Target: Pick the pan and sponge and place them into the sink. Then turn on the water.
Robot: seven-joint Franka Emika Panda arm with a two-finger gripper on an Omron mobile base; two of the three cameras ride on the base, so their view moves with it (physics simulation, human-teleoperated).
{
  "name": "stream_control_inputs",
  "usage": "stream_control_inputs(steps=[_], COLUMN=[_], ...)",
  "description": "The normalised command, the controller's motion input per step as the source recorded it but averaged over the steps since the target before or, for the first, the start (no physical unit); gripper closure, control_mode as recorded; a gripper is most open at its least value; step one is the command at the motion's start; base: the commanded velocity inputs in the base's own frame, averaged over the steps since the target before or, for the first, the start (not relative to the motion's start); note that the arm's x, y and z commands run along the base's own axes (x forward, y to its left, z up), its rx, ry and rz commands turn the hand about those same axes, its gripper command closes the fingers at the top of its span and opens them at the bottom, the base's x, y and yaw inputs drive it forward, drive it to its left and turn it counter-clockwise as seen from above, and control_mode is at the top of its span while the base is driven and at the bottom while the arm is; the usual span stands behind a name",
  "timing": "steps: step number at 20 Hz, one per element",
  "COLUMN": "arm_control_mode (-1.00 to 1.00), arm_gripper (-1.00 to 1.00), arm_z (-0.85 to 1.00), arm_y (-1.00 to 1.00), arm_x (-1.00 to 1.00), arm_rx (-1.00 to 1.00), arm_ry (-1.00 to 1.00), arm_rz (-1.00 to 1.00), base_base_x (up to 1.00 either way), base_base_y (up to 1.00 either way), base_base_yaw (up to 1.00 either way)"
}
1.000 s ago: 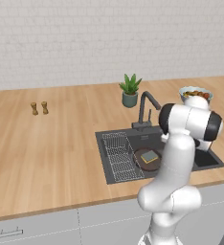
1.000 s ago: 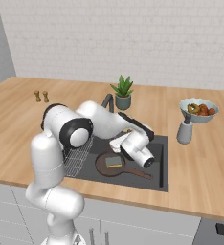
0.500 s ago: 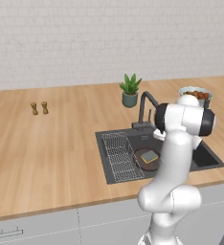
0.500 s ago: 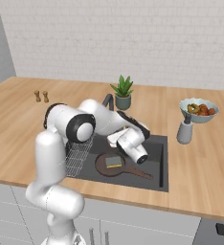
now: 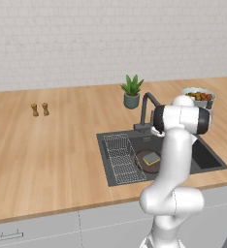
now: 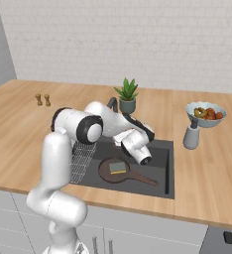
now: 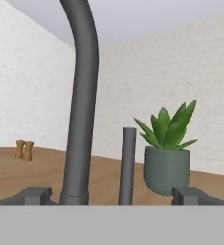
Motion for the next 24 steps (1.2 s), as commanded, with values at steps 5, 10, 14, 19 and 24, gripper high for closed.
stream_control_inputs(steps=[5,10,14,19,24], arm_control_mode=[-1.00,-1.00,-1.00,-1.00,-1.00], arm_gripper=[-1.00,-1.00,-1.00,-1.00,1.00], arm_z=[-0.12,-0.20,-0.23,-0.15,-0.12], arm_y=[0.00,0.00,0.00,0.00,0.00], arm_x=[0.43,0.47,0.39,0.30,0.29], arm_rx=[0.01,0.00,0.00,0.00,0.00], arm_ry=[0.00,0.00,0.00,0.00,0.00], arm_rz=[-0.05,-0.06,-0.06,-0.07,-0.08], base_base_x=[0.00,0.00,0.00,0.00,0.00], base_base_y=[0.00,0.00,0.00,0.00,0.00], base_base_yaw=[0.00,0.00,0.00,0.00,0.00])
